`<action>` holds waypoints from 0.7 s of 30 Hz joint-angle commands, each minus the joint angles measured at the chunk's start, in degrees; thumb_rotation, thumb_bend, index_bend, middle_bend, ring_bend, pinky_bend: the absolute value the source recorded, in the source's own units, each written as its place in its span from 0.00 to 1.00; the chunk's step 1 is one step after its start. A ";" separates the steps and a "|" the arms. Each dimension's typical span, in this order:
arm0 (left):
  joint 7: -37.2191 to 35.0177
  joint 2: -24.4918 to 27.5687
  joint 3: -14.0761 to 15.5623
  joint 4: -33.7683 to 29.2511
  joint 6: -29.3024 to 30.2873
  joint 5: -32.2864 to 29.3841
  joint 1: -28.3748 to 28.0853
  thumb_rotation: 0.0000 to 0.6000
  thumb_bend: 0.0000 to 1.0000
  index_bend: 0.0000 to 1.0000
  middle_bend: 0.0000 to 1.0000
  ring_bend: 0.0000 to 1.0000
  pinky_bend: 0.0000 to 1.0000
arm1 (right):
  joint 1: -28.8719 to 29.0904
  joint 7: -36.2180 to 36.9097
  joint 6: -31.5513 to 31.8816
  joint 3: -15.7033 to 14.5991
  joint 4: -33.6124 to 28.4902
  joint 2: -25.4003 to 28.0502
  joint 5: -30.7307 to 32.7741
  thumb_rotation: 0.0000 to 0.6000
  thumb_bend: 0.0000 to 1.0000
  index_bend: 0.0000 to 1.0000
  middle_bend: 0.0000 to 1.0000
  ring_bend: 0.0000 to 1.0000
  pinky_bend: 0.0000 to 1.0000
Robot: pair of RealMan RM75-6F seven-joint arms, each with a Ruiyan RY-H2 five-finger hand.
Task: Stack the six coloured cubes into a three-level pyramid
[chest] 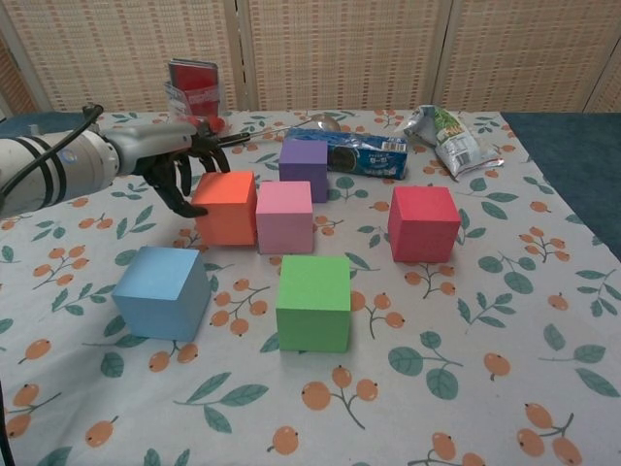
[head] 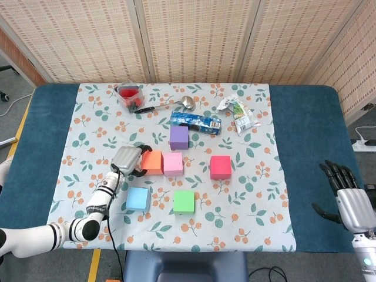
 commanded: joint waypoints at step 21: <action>0.96 -3.53 0.64 3.19 0.03 1.29 -1.21 1.00 0.32 0.29 0.42 0.43 0.42 | -0.54 -0.23 -0.28 0.07 0.23 -0.06 1.14 1.00 0.10 0.00 0.00 0.00 0.00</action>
